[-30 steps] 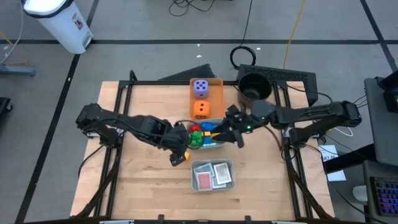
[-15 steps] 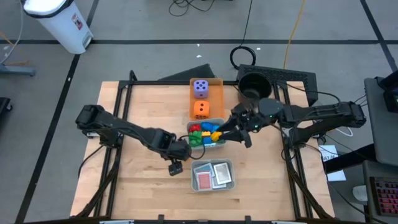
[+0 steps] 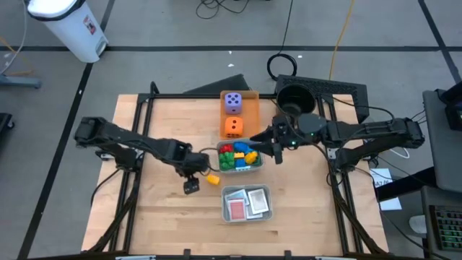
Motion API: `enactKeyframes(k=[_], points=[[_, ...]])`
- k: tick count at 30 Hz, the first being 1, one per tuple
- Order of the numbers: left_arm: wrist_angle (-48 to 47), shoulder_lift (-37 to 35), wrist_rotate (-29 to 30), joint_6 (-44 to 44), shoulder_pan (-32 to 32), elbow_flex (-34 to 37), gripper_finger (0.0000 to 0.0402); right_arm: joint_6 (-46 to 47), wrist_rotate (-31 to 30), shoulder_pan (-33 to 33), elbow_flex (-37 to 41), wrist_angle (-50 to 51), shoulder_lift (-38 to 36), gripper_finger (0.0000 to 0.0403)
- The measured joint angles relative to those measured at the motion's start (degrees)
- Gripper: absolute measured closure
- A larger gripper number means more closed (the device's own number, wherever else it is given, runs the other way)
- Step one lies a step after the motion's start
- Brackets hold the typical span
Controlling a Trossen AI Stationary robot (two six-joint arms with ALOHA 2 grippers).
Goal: Pick & Place Toys
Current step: Put the yellow game piece into the top gray bin
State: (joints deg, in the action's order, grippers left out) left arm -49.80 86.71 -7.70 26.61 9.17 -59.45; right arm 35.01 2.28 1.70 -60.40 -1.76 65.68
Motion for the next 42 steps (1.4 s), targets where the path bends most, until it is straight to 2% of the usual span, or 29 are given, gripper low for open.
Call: enactKeyframes(k=[4, 8, 13, 18, 23, 33, 39, 42], points=[[3.7, -8.5, 0.8, 0.9, -2.1, 6.2, 0.0162, -0.2, -3.8, -0.2, 0.0, -0.1, -0.1, 0.0202], [7.7, -15.6, 5.0, 2.5, -3.1, 11.3, 0.018, -0.1, -8.2, -0.2, 0.0, -0.2, 0.0, 0.0202], [7.9, -19.1, 9.6, -1.7, -3.1, 14.2, 0.0187, 0.2, -10.0, -0.2, 0.0, -0.3, 0.0, 0.0202], [9.1, -18.9, 9.8, -11.7, -3.1, 14.3, 0.0188, -0.1, -9.9, -1.5, 0.0, -0.3, 0.0, 0.0202], [15.2, -16.1, 10.8, -16.6, -3.1, 14.3, 0.0188, -0.1, -9.4, -3.5, 0.0, -0.3, 0.0, 0.0202], [27.8, -10.1, 10.7, -25.8, -2.7, 14.3, 0.0188, -1.2, 2.3, -7.1, 0.0, -0.1, 0.0, 0.0202], [32.2, -6.1, 7.1, -26.5, -2.7, 14.3, 0.0188, -1.3, 6.7, -7.6, 0.0, 0.4, 0.0, 0.0202], [32.9, -4.0, 5.8, -26.3, -2.7, 14.3, 0.0188, -1.3, 7.0, -7.6, 0.0, 0.5, 0.0, 0.0202]])
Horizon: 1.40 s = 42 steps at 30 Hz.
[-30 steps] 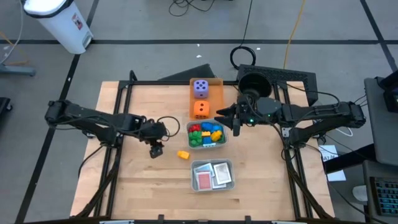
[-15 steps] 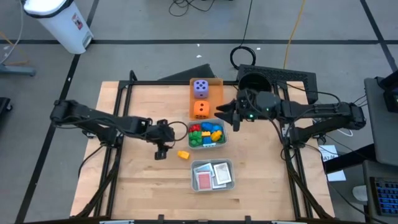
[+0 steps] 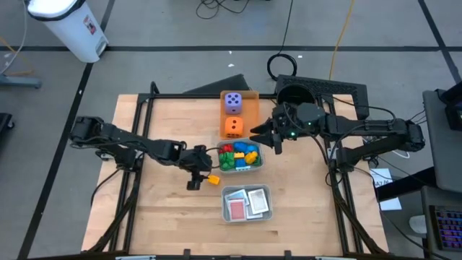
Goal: Pick & Place Toys
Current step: Put the yellow game piece into the top gray bin
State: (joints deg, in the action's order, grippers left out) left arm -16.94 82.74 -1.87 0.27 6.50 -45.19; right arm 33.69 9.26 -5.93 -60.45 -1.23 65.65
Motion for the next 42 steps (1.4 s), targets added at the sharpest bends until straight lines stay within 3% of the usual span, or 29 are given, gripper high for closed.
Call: enactKeyframes(k=[18, 42], points=[[2.3, 6.9, -3.1, -1.9, 0.0, 0.0, 0.0188, 0.0, 0.1, 0.0, 0.0, 1.1, 0.0, 0.0202], [3.1, 9.2, -3.2, -4.1, 0.0, 0.0, 0.0188, -0.1, 0.1, 0.0, 0.0, 1.5, 0.0, 0.0202]])
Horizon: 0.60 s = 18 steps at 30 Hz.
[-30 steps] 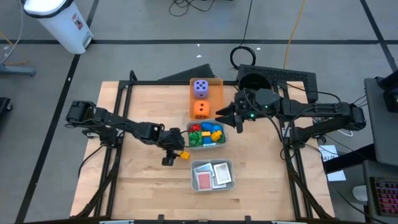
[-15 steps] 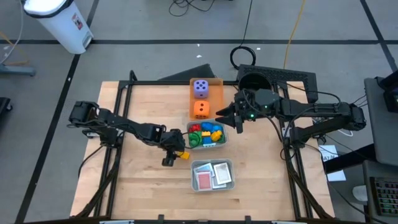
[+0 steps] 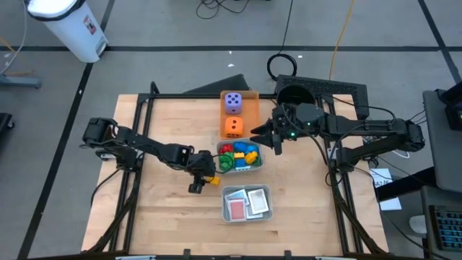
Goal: Pick & Place Toys
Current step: Put the yellow game piece into the top gray bin
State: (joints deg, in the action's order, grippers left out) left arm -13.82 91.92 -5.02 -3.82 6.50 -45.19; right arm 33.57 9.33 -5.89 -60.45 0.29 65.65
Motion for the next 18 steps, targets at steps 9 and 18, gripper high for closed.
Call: enactKeyframes(k=[9, 18], points=[[0.2, 1.9, 0.0, 0.0, 0.0, 0.0, 0.0188, 0.0, 0.0, 0.0, 0.0, 0.2, 0.0, 0.0202], [1.3, 2.4, 0.0, 1.8, 0.0, 0.0, 0.0188, 0.0, 0.0, 0.0, 0.0, 0.5, 0.0, 0.0202]])
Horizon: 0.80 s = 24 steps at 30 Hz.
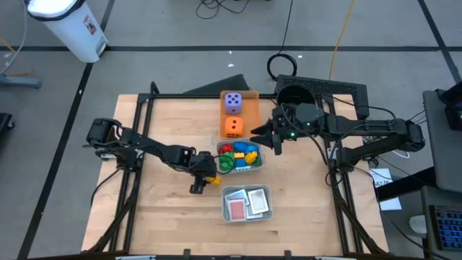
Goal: Pick & Place Toys
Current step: Put the yellow game piece into the top gray bin
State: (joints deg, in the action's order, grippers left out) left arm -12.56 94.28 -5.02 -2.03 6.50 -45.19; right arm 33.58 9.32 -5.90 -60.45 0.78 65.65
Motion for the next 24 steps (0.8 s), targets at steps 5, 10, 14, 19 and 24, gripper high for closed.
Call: enactKeyframes(k=[5, 10, 14, 19, 24], points=[[0.7, 0.0, 0.0, 1.1, 0.0, 0.0, 0.0188, 0.0, 0.0, 0.0, 0.0, 0.1, 0.0, 0.0202], [0.7, 0.0, 0.0, 1.7, 0.0, 0.0, 0.0188, 0.0, 0.0, 0.0, 0.0, 0.4, 0.0, 0.0202], [0.8, 0.0, 0.0, 2.2, 0.0, 0.0, 0.0188, 0.0, 0.0, 0.0, 0.0, 0.4, 0.0, 0.0202], [0.7, 0.0, 0.0, 2.6, 0.0, 0.0, 0.0207, 0.0, 0.0, 0.0, 0.0, 0.4, 0.0, 0.0202], [0.7, 0.0, -0.1, 4.1, 0.0, 0.0, 0.0264, 0.1, 0.0, 0.0, 0.0, 0.4, 0.0, 0.0202]])
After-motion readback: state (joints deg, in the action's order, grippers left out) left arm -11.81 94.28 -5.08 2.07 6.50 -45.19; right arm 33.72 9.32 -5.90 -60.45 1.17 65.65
